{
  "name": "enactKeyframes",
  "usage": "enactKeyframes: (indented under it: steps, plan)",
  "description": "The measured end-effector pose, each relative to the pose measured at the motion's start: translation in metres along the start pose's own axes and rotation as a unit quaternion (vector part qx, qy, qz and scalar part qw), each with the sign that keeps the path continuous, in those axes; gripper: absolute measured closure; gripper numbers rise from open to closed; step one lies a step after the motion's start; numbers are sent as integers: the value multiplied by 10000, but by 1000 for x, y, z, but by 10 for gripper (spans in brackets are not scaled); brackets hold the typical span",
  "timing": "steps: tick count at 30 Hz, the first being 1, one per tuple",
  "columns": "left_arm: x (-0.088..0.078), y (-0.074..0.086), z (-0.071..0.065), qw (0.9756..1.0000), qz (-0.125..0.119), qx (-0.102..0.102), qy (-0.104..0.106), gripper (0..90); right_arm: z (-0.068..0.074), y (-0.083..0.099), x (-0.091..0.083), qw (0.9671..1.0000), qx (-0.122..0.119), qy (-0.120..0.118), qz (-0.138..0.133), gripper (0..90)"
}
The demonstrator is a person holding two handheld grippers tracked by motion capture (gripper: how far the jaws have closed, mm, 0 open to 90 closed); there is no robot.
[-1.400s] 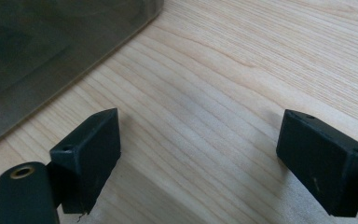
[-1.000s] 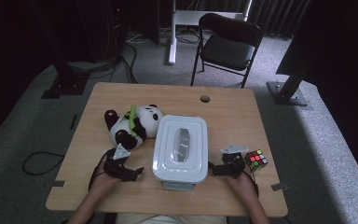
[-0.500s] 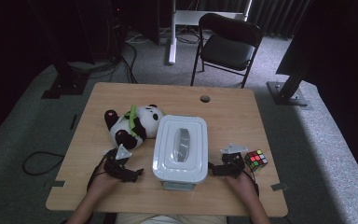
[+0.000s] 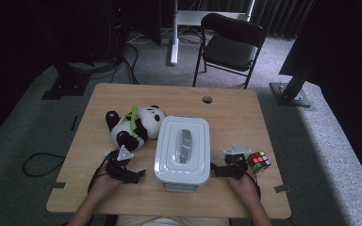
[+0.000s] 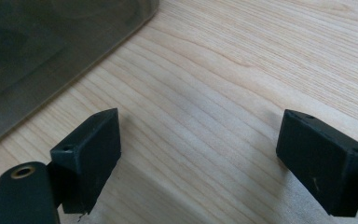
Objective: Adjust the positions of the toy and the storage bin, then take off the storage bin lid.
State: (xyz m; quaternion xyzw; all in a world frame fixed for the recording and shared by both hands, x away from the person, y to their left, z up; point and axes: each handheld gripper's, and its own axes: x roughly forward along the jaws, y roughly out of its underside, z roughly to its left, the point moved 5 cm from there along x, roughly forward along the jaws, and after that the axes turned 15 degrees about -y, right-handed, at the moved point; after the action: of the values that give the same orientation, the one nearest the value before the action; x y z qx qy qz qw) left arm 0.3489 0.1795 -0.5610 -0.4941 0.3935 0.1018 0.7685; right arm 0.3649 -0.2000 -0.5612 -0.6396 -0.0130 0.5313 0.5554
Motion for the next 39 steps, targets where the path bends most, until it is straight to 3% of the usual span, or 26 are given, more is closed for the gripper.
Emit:
enactKeyframes:
  steps: [8, 16, 20, 39]
  plan:
    - [0, 0, 0, 10000, 2, -1, 0, 5, 2, 1, -2, 9996, -137, -173, 174, 121]
    - [0, 0, 0, 10000, -9, -29, -18, 4, 4, 2, -7, 9990, -63, -288, 324, 124]
    - [0, -1, -1, 10000, 2, -45, -36, 4, 4, -3, -16, 9992, 29, -347, 196, 133]
    - [1, -1, -1, 10000, 5, -39, -25, 4, 7, -33, -61, 9991, -75, -169, -377, 133]
